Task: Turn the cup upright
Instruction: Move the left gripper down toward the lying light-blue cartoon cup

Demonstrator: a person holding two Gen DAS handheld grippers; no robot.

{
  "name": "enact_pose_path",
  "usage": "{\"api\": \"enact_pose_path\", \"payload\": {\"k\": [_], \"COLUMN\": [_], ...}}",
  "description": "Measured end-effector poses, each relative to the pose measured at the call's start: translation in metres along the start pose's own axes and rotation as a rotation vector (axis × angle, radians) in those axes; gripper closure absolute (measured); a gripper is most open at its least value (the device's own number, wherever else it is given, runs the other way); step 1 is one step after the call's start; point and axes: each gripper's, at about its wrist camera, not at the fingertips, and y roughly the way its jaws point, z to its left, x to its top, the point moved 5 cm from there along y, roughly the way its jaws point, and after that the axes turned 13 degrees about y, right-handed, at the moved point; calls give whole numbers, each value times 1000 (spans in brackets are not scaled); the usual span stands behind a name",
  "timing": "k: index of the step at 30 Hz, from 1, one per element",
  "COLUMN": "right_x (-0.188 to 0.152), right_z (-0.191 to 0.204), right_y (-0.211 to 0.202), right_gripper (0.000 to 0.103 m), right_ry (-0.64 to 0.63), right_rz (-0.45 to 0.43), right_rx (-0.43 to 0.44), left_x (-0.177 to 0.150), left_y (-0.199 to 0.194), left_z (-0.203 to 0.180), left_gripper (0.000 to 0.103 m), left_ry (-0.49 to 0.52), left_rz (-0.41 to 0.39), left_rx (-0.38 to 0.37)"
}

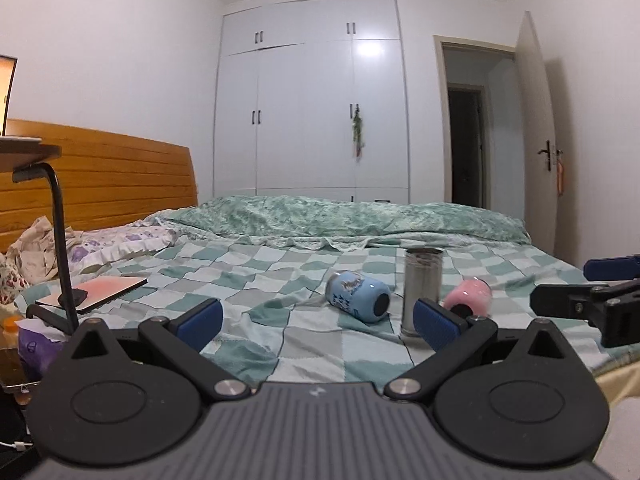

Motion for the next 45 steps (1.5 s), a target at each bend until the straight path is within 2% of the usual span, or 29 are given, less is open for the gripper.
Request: {"api": "enact_pose_path", "payload": {"k": [11, 16, 20, 26, 33, 37, 45], "right_x": [21, 28, 37, 60, 80, 83, 81], "right_z": [12, 17, 16, 15, 13, 5, -18], "right_y": [82, 122, 155, 217, 291, 334, 391], "right_gripper": [0, 0, 0, 0, 0, 0, 0], "right_ry": [10, 2, -6, 12, 26, 42, 23], "right_rz": [39, 57, 46, 42, 35, 60, 75], "right_rx": [78, 109, 125, 158, 149, 147, 106], "left_x": [9, 10, 9, 12, 8, 7, 0], "left_y": [52, 80, 108, 151, 214, 254, 330], "left_z": [23, 35, 47, 69, 82, 86, 82], "left_gripper": [0, 0, 0, 0, 0, 0, 0], "left_ry": [-54, -43, -45, -51, -91, -116, -156], "left_rz": [42, 69, 107, 120, 160, 181, 249], "left_rx": [54, 73, 91, 123, 87, 69, 15]}}
